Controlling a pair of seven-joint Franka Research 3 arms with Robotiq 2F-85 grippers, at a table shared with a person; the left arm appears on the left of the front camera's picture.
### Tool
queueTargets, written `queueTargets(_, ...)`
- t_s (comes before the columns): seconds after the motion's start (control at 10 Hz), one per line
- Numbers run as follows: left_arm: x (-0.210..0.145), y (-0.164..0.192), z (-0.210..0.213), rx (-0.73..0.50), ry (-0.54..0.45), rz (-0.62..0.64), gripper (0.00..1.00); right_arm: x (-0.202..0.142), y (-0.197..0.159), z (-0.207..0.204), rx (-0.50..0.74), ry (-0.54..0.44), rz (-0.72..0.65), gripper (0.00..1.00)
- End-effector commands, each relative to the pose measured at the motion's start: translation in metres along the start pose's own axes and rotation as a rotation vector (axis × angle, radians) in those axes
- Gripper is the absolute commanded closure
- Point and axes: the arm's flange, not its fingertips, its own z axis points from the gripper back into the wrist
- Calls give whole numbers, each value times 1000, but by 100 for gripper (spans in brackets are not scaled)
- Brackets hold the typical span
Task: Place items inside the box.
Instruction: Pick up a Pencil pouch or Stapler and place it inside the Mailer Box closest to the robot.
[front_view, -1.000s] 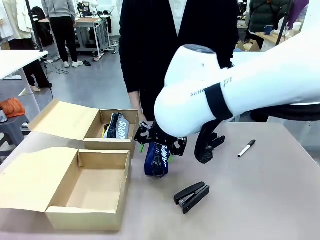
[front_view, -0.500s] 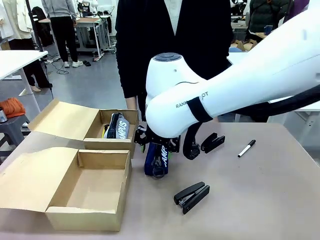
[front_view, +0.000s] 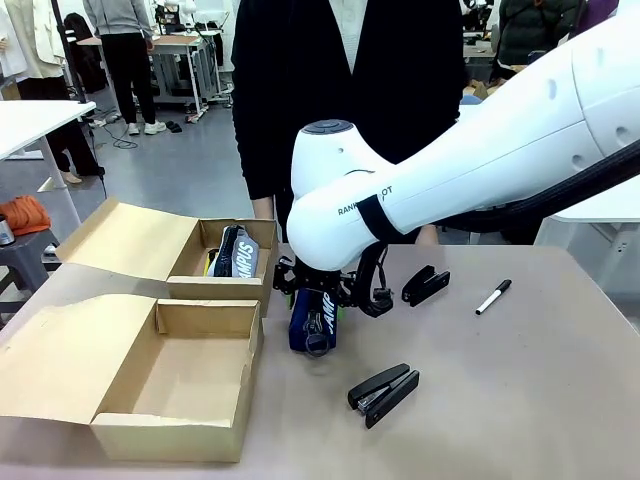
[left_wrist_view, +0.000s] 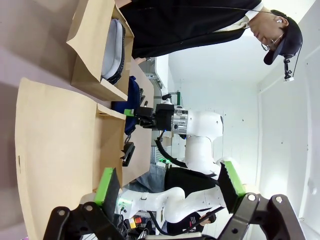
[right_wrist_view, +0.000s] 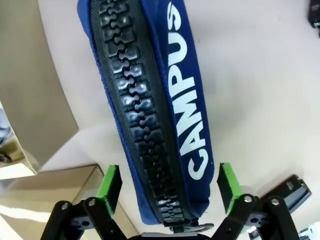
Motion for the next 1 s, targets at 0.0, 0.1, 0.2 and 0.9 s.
queueTargets(0.0, -1, -1, 2, -15, 2, -17, 0, -1, 2, 5, -25, 20, 23, 56)
queueTargets(0.1, -1, -1, 2, -15, 2, -17, 0, -1, 0, 4, -30, 24, 19, 96)
queueTargets(0.2, -1, -1, 2, -15, 2, -17, 0, -2, 0, 4, -35, 31, 21, 100)
queueTargets(0.9, -1, -1, 2, -15, 2, -17, 0, -9, -5, 4, -54, 51, 30, 100)
